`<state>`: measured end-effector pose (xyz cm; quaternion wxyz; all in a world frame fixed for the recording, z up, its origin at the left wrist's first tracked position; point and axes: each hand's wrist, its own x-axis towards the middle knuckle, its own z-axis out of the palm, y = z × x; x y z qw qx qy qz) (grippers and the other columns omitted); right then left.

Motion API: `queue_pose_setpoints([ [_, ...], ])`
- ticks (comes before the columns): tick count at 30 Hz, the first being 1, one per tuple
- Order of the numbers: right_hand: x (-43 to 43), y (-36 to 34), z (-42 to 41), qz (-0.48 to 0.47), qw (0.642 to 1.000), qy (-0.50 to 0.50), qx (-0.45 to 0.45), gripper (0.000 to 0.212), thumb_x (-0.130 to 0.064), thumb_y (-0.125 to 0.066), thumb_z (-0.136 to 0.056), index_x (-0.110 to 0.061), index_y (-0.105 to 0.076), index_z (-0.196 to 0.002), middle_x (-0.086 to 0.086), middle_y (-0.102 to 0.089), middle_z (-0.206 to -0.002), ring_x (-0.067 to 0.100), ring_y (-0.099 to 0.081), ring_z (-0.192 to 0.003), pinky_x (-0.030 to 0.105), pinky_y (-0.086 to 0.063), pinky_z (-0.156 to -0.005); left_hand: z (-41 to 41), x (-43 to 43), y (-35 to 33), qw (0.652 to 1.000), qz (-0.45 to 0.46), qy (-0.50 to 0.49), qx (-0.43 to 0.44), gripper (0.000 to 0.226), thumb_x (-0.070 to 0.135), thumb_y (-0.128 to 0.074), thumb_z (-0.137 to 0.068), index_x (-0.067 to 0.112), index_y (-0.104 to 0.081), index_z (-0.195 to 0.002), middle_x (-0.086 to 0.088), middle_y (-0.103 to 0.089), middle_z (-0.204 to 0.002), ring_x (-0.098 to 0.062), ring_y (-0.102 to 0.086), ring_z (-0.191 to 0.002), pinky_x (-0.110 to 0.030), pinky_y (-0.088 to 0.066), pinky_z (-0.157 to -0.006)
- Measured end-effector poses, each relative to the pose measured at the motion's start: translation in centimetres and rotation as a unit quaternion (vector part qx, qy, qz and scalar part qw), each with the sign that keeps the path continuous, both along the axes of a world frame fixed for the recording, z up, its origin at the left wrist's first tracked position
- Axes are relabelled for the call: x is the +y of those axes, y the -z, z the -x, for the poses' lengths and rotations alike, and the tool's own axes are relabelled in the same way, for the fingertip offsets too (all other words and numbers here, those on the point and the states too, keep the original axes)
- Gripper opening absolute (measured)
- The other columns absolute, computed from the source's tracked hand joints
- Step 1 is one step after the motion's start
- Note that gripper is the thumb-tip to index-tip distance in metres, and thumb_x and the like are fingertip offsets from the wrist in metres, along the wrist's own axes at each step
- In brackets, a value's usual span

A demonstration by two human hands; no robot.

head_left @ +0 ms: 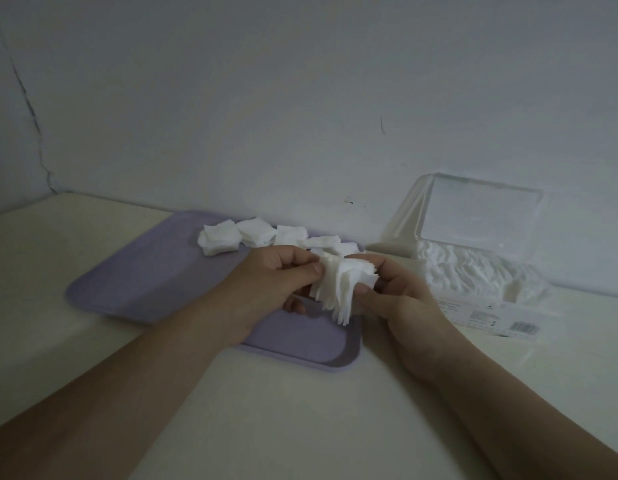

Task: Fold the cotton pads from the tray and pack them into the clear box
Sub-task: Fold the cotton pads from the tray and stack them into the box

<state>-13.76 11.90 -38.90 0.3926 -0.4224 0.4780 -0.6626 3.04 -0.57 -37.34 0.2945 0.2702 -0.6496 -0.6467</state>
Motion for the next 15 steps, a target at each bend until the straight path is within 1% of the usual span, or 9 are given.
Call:
queue_pose_setpoints([
  [2, 0.0, 0.0, 0.0, 0.001, 1.000, -0.003, 0.003, 0.036, 0.012, -0.059, -0.089, 0.001, -0.065, -0.122, 0.019, -0.074, -0.113, 0.028, -0.070, -0.103, 0.033, -0.057, -0.086, -0.1, 0.2, -0.2, 1.000, 0.012, 0.006, -0.010, 0.012, 0.012, -0.071, -0.094, 0.012, -0.078, -0.104, -0.011, -0.079, -0.100, -0.020, -0.071, -0.084, -0.039, -0.052, -0.071],
  [4, 0.0, 0.0, -0.1, 0.004, 1.000, -0.002, 0.003, 0.037, 0.007, -0.062, -0.087, 0.000, -0.066, -0.123, 0.019, -0.074, -0.115, 0.028, -0.070, -0.104, 0.033, -0.057, -0.087, -0.1, 0.3, -0.2, 0.999, 0.042, 0.008, -0.028, 0.011, 0.012, -0.071, -0.094, 0.014, -0.079, -0.102, -0.010, -0.080, -0.100, -0.017, -0.071, -0.083, -0.035, -0.054, -0.066],
  [6, 0.0, -0.1, -0.2, 0.009, 1.000, 0.007, -0.001, 0.039, -0.001, -0.065, -0.085, 0.001, -0.065, -0.124, 0.022, -0.074, -0.119, 0.030, -0.070, -0.107, 0.037, -0.056, -0.091, 0.0, 0.4, -0.2, 0.998, 0.061, -0.010, -0.029, 0.010, 0.013, -0.068, -0.097, 0.013, -0.077, -0.100, -0.006, -0.080, -0.094, -0.016, -0.071, -0.079, -0.031, -0.055, -0.061],
  [7, -0.1, 0.0, -0.3, 0.012, 1.000, 0.015, -0.005, 0.038, -0.001, -0.066, -0.086, 0.002, -0.065, -0.124, 0.023, -0.073, -0.120, 0.031, -0.071, -0.108, 0.037, -0.056, -0.093, 0.0, 0.4, -0.1, 0.997, 0.067, -0.027, -0.025, 0.009, 0.013, -0.066, -0.098, 0.013, -0.075, -0.098, -0.005, -0.079, -0.092, -0.017, -0.070, -0.079, -0.031, -0.056, -0.061],
  [9, -0.2, 0.0, -0.5, 0.017, 0.999, 0.037, -0.011, 0.030, 0.005, -0.065, -0.093, 0.005, -0.064, -0.123, 0.025, -0.074, -0.119, 0.032, -0.071, -0.107, 0.035, -0.058, -0.091, 0.3, 0.2, 0.0, 0.995, 0.078, -0.066, -0.020, 0.012, 0.015, -0.063, -0.100, 0.015, -0.072, -0.093, 0.002, -0.076, -0.083, -0.017, -0.067, -0.076, -0.032, -0.057, -0.062],
  [11, -0.3, 0.0, -0.7, 0.016, 0.997, 0.068, -0.018, 0.026, 0.007, -0.061, -0.096, 0.007, -0.063, -0.122, 0.028, -0.073, -0.116, 0.030, -0.071, -0.102, 0.034, -0.058, -0.087, 0.3, -0.1, 0.2, 0.989, 0.094, -0.111, -0.021, 0.015, 0.017, -0.061, -0.101, 0.019, -0.070, -0.089, 0.012, -0.069, -0.072, -0.009, -0.063, -0.069, -0.032, -0.057, -0.062],
  [12, -0.3, 0.0, -0.8, 0.013, 0.996, 0.086, -0.019, 0.025, 0.007, -0.062, -0.096, 0.007, -0.063, -0.121, 0.029, -0.073, -0.114, 0.029, -0.070, -0.099, 0.033, -0.058, -0.084, 0.3, -0.3, 0.1, 0.985, 0.106, -0.136, -0.020, 0.015, 0.017, -0.061, -0.101, 0.019, -0.069, -0.089, 0.014, -0.067, -0.070, -0.007, -0.061, -0.067, -0.031, -0.056, -0.061],
  [14, -0.3, 0.0, -0.8, 0.006, 0.991, 0.134, -0.007, 0.022, 0.003, -0.068, -0.094, 0.003, -0.066, -0.116, 0.027, -0.073, -0.110, 0.025, -0.070, -0.093, 0.030, -0.058, -0.080, -0.1, -0.9, -0.4, 0.981, 0.102, -0.164, 0.008, 0.012, 0.016, -0.061, -0.101, 0.018, -0.070, -0.093, 0.008, -0.068, -0.074, -0.010, -0.059, -0.068, -0.030, -0.052, -0.057],
  [15, -0.3, 0.1, -0.8, 0.003, 0.988, 0.153, 0.003, 0.020, 0.001, -0.070, -0.094, 0.000, -0.068, -0.114, 0.024, -0.075, -0.108, 0.023, -0.071, -0.091, 0.030, -0.058, -0.079, -0.4, -1.1, -0.8, 0.985, 0.078, -0.150, 0.038, 0.011, 0.014, -0.061, -0.102, 0.015, -0.070, -0.096, 0.004, -0.069, -0.077, -0.012, -0.059, -0.068, -0.028, -0.049, -0.054],
])
